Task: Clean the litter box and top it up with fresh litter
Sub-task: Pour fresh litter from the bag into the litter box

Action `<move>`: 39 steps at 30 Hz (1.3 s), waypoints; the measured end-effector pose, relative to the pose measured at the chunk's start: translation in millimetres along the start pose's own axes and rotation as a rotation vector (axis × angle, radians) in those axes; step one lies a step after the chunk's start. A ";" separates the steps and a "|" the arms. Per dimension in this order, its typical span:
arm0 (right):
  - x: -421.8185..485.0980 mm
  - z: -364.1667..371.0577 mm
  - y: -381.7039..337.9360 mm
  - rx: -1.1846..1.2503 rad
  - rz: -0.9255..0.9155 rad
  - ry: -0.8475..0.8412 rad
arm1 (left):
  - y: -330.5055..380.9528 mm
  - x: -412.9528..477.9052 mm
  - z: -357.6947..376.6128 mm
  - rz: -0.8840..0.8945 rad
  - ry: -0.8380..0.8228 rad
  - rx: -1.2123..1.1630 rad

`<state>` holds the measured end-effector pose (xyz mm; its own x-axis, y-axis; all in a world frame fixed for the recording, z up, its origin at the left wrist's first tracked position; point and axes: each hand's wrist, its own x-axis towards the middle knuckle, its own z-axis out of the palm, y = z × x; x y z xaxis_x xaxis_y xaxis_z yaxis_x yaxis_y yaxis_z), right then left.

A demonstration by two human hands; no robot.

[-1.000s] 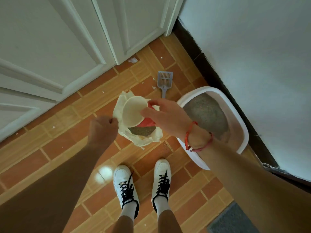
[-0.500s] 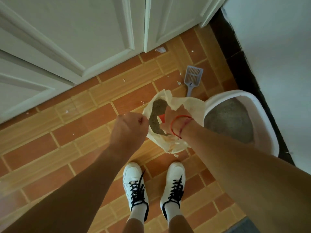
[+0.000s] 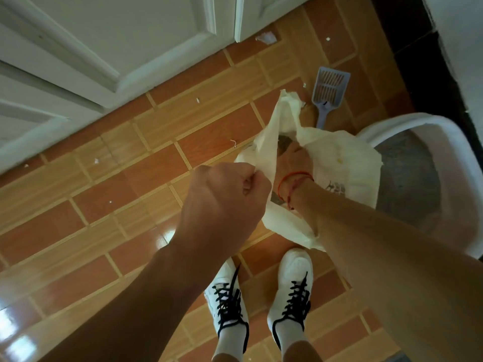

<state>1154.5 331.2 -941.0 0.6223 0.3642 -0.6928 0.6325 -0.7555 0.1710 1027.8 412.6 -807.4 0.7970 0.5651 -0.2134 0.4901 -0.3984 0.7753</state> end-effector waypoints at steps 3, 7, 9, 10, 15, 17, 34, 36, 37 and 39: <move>-9.1 2.1 -3.9 0.078 0.000 -0.057 | -3.3 -2.1 1.2 0.003 -0.020 -0.017; -23.2 -2.4 -6.0 0.129 -0.001 -0.132 | -3.5 -6.4 0.0 -0.019 -0.078 -0.016; -28.4 -3.4 -5.3 0.151 -0.020 -0.179 | -3.1 -6.7 -0.6 -0.020 -0.083 -0.006; -28.0 -2.7 -3.5 0.163 -0.018 -0.203 | -3.2 -6.3 -0.9 -0.020 -0.084 -0.007; -21.7 -9.3 5.7 0.429 0.050 -0.318 | -2.1 -4.7 -1.1 -0.035 -0.043 -0.005; -24.4 -16.9 8.9 0.549 0.086 -0.333 | -0.2 -5.8 0.0 -0.064 -0.016 -0.024; -121.6 -117.3 64.5 1.086 -0.085 -0.263 | 43.5 -11.2 -12.3 -0.378 -0.063 -0.042; -134.3 -127.7 73.8 1.160 -0.108 -0.288 | 44.0 -11.2 -13.3 -0.404 -0.063 -0.031; -140.4 -132.3 78.9 1.211 -0.115 -0.295 | 45.1 -11.1 -12.4 -0.414 -0.063 -0.021; -153.2 -140.3 90.4 1.314 -0.122 -0.278 | 50.6 -11.4 -9.4 -0.423 -0.063 0.014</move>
<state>1181.1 283.5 -721.1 0.3816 0.4623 -0.8004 -0.3274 -0.7422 -0.5848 1040.2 392.7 -760.1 0.5444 0.6359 -0.5471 0.7830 -0.1512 0.6033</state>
